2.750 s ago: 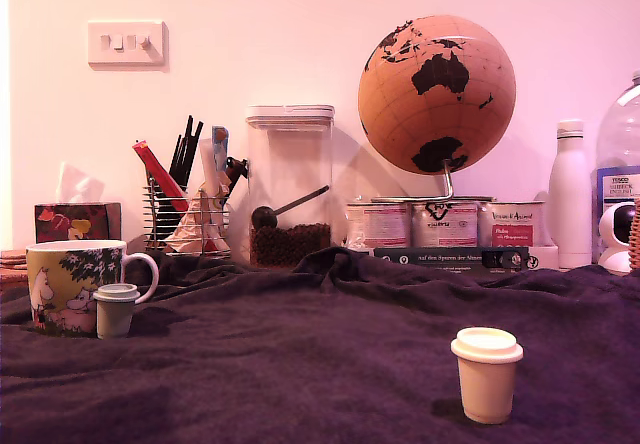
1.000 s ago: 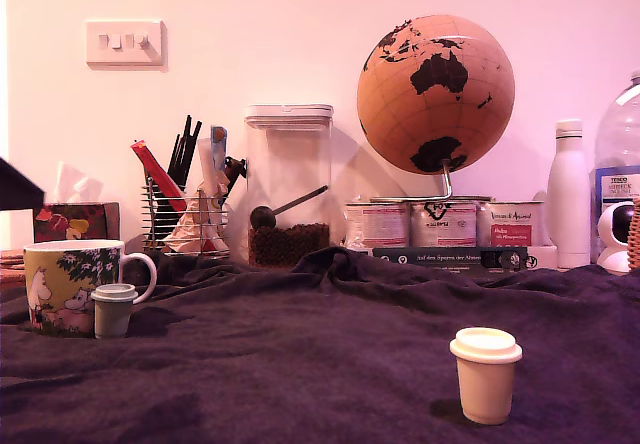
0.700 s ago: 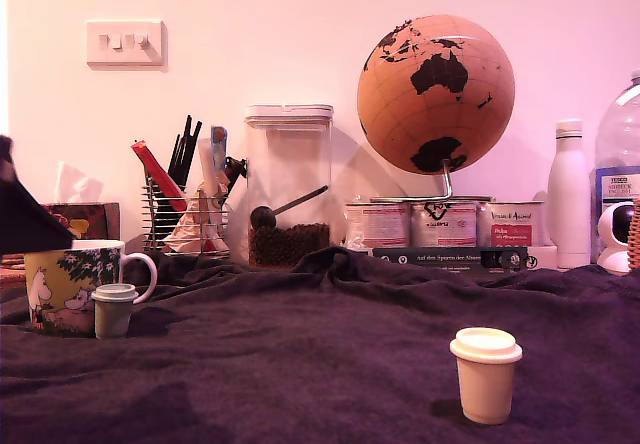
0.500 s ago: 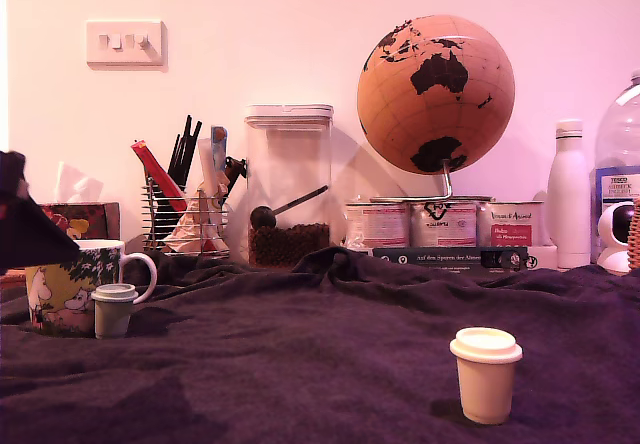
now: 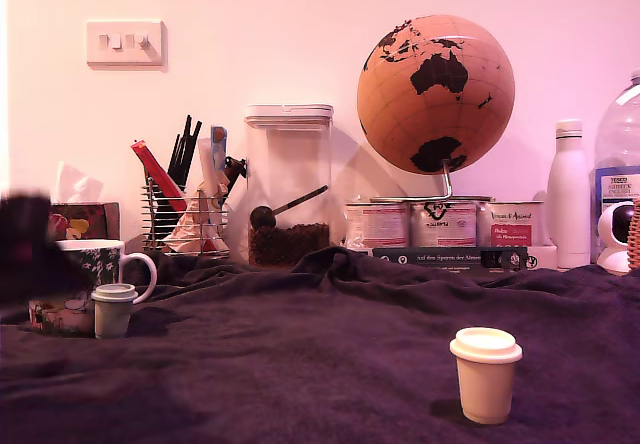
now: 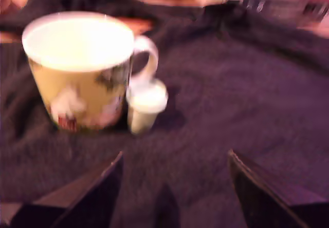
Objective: Pick up the coffee capsules on the table and drop them inside the coffee cup
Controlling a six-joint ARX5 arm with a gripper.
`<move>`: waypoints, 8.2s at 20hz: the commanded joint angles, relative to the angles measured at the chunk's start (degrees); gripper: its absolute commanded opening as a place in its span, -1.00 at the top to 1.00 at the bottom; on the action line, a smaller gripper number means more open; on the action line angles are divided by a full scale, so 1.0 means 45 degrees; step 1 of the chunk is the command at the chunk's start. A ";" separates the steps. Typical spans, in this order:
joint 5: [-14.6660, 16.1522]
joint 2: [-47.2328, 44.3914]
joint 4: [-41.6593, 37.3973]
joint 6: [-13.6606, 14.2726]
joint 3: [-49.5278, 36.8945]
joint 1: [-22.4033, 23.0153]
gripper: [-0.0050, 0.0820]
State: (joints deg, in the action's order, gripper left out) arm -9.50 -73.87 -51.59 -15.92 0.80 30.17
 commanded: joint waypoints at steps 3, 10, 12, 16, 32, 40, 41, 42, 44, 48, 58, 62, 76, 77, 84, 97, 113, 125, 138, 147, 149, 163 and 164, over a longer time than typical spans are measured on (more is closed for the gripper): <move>0.0000 -0.1112 -0.0272 0.0121 0.0675 -0.0282 -0.46; 0.0481 -0.3041 -0.1297 0.0476 0.1345 -0.0865 -0.46; 0.0719 -0.3439 -0.1695 0.0588 0.1438 -0.0991 -0.46; 0.1273 -0.4197 -0.1875 0.1224 0.1987 -0.1185 -0.46; 0.2006 -0.6183 -0.2278 0.1977 0.3118 -0.2293 -0.46; 0.2093 -0.6426 -0.2268 0.1987 0.3444 -0.2565 -0.46; 0.2186 -0.6431 -0.2263 0.1996 0.3483 -0.2584 -0.46; 0.2263 -0.6431 -0.2273 0.1996 0.3502 -0.2599 -0.46; 0.2263 -0.6431 -0.2268 0.2108 0.3517 -0.2599 -0.46; 0.2293 -0.6431 -0.2263 0.2220 0.3580 -0.2599 -0.46; 0.2501 -0.6445 -0.2263 0.2225 0.3667 -0.2599 -0.46; 0.2618 -0.6509 -0.2273 0.2268 0.3706 -0.2599 -0.46; 0.2982 -0.7096 -0.2273 0.2336 0.4124 -0.2599 -0.32; 0.2968 -0.7096 -0.2263 0.2438 0.4143 -0.2599 -0.18; 0.2963 -0.7096 -0.2254 0.2555 0.4163 -0.2599 0.22; 0.3143 -0.7087 -0.2438 0.2647 0.4163 -0.2594 0.52; 0.5974 -0.5304 -0.1695 0.2880 0.4158 -0.2584 0.60; 0.4969 -0.0636 0.1948 0.3468 0.4158 -0.2599 0.60; 0.3959 0.0607 0.4051 0.3886 0.4158 -0.5037 0.60; 0.4367 0.0607 0.4512 0.3886 0.4163 -0.5362 0.60; 0.4367 0.0607 0.4507 0.3886 0.4163 -0.5372 0.60; 0.5348 0.0481 0.8500 0.3638 0.7019 -0.5372 0.60; 0.5353 0.0432 0.9049 0.3643 0.7397 -0.5372 0.60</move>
State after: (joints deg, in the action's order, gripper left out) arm 14.48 -71.72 -12.01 0.51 33.76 6.15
